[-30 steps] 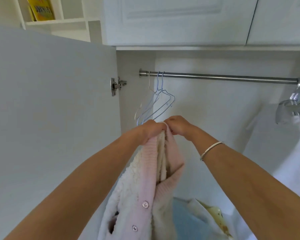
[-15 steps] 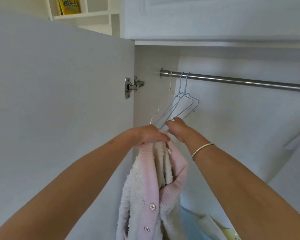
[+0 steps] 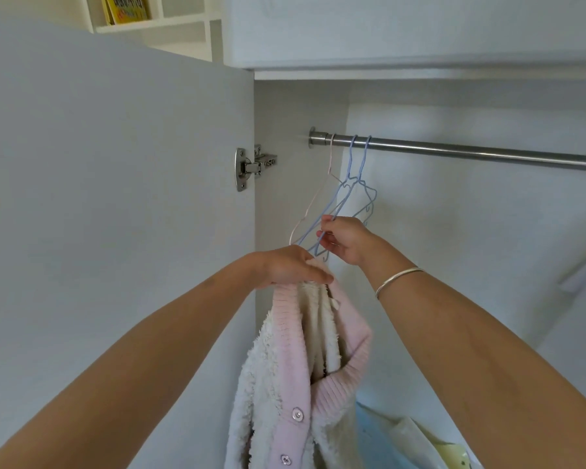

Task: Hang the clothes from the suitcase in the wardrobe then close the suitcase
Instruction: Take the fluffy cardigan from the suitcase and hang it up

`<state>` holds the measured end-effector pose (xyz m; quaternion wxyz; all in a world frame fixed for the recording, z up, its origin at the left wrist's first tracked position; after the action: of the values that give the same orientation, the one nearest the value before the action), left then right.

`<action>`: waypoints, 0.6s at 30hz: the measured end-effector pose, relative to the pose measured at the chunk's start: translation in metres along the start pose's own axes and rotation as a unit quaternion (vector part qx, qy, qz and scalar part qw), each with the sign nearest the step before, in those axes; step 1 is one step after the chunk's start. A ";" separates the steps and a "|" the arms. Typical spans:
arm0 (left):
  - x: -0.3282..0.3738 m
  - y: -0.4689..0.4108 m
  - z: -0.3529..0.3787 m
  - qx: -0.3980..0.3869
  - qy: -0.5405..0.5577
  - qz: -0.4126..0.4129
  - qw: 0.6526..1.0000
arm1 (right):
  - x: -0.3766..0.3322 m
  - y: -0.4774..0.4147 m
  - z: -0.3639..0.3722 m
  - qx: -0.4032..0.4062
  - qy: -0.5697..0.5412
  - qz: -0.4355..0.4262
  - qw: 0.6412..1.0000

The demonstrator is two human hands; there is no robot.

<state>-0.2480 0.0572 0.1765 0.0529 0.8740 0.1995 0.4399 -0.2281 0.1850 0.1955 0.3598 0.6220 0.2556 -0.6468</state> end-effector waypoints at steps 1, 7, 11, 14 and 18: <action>0.001 0.000 -0.002 0.010 0.007 0.005 1.000 | -0.003 0.003 -0.001 -0.005 -0.015 -0.004 1.000; 0.014 0.003 -0.003 0.051 0.044 0.034 0.997 | -0.021 0.025 -0.023 0.002 -0.067 -0.019 0.998; 0.028 0.008 0.004 0.045 0.077 0.046 0.995 | -0.027 0.045 -0.039 0.013 -0.087 -0.026 0.996; 0.029 0.009 0.011 0.046 0.105 0.059 0.992 | -0.032 0.067 -0.053 0.044 -0.077 -0.035 0.995; 0.037 0.004 0.014 0.093 0.137 0.088 0.982 | -0.025 0.097 -0.083 0.122 -0.003 -0.015 0.992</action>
<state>-0.2155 0.0691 0.1968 -0.0949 0.8207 0.1671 0.5381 -0.1011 0.1944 0.2238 0.2725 0.6553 0.1833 -0.6803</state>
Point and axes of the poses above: each hand's wrist, its own y-axis away from the middle knuckle, its own z-axis out of the palm, x = y × z, the point moved 9 cm from there along -y, towards the middle knuckle, and after that the axes turned 7 degrees about -x, right-handed, at the moved point
